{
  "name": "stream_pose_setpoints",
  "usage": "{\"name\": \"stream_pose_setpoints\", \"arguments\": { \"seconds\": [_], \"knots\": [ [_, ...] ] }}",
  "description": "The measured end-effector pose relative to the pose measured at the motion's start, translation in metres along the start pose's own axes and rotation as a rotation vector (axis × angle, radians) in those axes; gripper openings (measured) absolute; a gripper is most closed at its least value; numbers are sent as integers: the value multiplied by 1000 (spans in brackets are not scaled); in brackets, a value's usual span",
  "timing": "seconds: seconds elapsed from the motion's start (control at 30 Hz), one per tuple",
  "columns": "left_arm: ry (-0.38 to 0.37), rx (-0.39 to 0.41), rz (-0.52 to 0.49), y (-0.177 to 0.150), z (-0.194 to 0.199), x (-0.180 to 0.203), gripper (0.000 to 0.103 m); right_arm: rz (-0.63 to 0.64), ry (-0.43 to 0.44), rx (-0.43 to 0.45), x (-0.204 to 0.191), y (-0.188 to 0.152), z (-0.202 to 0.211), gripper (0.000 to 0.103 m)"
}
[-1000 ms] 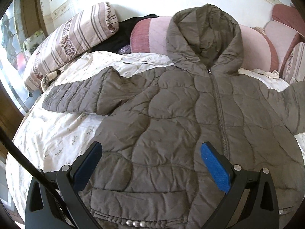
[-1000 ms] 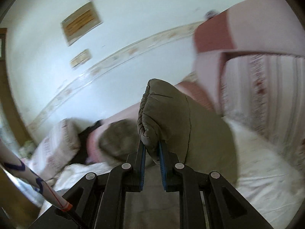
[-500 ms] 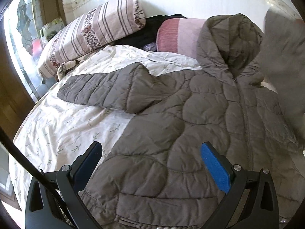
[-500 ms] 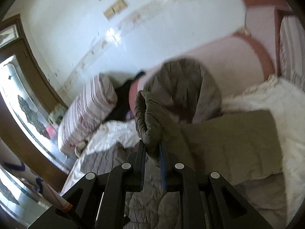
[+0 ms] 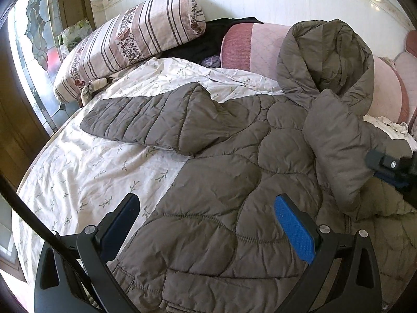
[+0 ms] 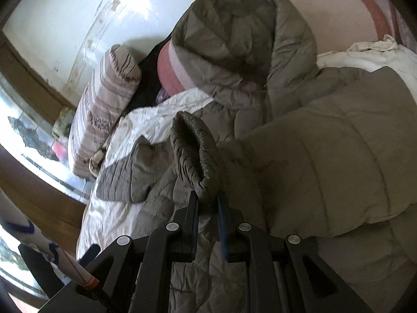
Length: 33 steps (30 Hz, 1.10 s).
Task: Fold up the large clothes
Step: 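Carry the held sleeve across the jacket body with the right tool, then open the right tool to release the sleeve on the jacket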
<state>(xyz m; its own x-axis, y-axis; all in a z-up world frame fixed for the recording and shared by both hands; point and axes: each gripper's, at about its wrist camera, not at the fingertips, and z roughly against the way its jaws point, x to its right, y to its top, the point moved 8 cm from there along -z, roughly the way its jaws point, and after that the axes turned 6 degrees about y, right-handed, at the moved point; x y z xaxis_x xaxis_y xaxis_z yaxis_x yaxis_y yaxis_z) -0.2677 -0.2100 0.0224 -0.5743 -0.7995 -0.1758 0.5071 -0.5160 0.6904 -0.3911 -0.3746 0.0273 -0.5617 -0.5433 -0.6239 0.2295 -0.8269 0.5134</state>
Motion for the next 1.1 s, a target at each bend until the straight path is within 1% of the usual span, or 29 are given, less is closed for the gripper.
{"name": "stream_pose_setpoints", "arguments": {
  "seconds": [0.03,0.07,0.1,0.13,0.23,0.3,0.33,0.4,0.43,0.5,0.57,0.6,0.63,0.67,0.73,0.87,0.93,1.0,1.1],
  "knots": [
    [-1,0,2,0,-1,0,103,9,10,-19,-3,-2,-2,28],
    [-1,0,3,1,-1,0,103,12,24,-36,-5,-4,0,46],
    [-3,0,5,2,-1,1,103,12,40,-41,-8,-5,3,53],
    [-5,2,5,2,-1,1,103,17,45,-23,-10,-3,8,56],
    [-3,15,15,7,-3,0,103,38,61,22,-12,8,27,56],
    [-6,26,23,12,-5,0,103,31,38,68,-6,18,41,56],
    [-7,28,22,14,-6,0,103,22,28,99,1,25,51,56],
    [-6,25,27,16,-11,1,103,-14,16,125,18,34,64,56],
    [-10,21,24,16,-14,2,103,-40,-15,147,31,40,72,56],
    [-5,8,8,16,-22,6,103,-61,-143,196,64,51,87,56],
    [-9,-15,-1,14,-31,10,103,-70,-296,218,95,56,98,56],
    [-16,-37,-6,12,-37,13,103,-80,-389,220,118,57,103,56],
    [-21,-54,-12,10,-42,15,103,-92,-432,210,132,56,104,52],
    [-26,-73,-15,7,-48,17,103,-116,-469,194,150,54,105,46],
    [-30,-109,-16,4,-60,21,103,-162,-491,158,173,49,99,39],
    [-20,-149,-18,-1,-77,23,103,-205,-532,71,200,36,82,39],
    [4,-185,-31,-7,-86,22,103,-211,-548,44,206,30,77,39],
    [17,-196,-45,-10,-90,22,103,-180,-579,26,212,21,75,40],
    [25,-203,-56,-11,-91,20,103,-140,-636,19,205,24,77,40]
  ]
}}
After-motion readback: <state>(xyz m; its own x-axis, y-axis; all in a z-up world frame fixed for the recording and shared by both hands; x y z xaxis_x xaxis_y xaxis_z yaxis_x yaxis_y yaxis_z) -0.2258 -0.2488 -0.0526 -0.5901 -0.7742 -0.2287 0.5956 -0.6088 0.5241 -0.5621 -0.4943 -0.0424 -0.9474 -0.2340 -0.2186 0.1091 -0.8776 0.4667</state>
